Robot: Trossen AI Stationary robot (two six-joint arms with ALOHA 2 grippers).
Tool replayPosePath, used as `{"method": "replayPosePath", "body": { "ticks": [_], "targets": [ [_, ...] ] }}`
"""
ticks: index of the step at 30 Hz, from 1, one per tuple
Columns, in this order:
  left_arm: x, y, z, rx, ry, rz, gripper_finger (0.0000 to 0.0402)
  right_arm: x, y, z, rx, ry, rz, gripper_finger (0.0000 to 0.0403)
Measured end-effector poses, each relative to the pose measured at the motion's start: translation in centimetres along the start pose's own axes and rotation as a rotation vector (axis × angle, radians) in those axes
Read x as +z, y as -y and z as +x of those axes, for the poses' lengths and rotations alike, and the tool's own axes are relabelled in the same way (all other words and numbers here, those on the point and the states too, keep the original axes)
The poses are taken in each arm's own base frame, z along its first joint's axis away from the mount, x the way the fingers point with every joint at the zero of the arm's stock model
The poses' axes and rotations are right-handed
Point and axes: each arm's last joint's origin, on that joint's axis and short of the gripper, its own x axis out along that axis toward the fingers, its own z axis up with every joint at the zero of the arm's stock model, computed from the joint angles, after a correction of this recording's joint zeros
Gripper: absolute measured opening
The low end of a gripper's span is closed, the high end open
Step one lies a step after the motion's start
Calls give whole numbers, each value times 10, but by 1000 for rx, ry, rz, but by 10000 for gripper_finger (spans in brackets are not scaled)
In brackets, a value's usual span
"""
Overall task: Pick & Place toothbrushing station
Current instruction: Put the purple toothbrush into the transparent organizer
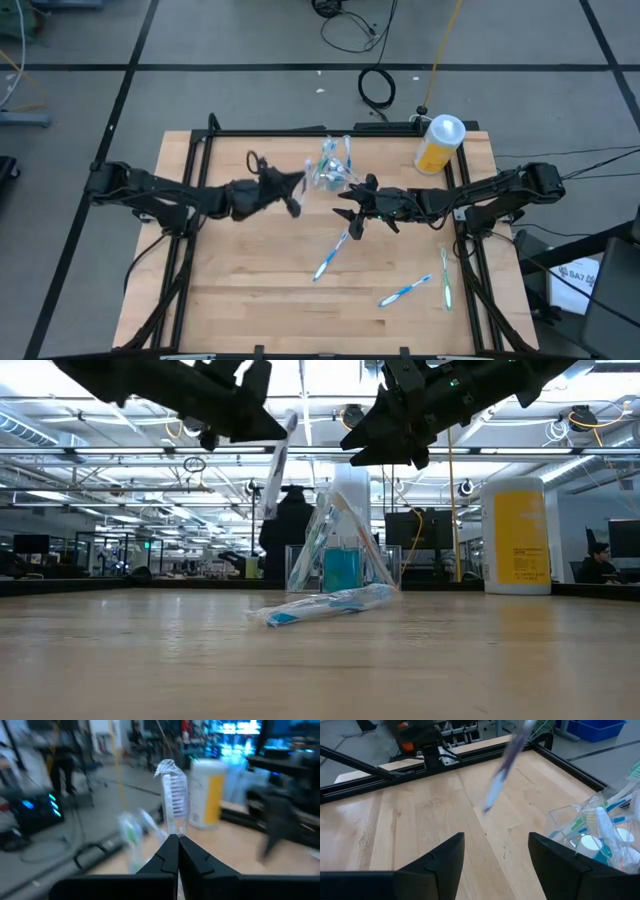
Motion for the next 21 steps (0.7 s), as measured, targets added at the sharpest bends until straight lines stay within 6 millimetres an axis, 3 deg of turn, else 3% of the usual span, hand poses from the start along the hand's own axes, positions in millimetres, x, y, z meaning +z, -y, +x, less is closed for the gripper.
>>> {"method": "replayPosePath", "body": {
  "ticks": [9,21],
  "targets": [
    [14,-26,27,-2,221,116,0,0,0,0,0,2,1,212],
    [-28,-52,73,52,241,138,0,1,0,0,0,8,-5,212]
  ]
}}
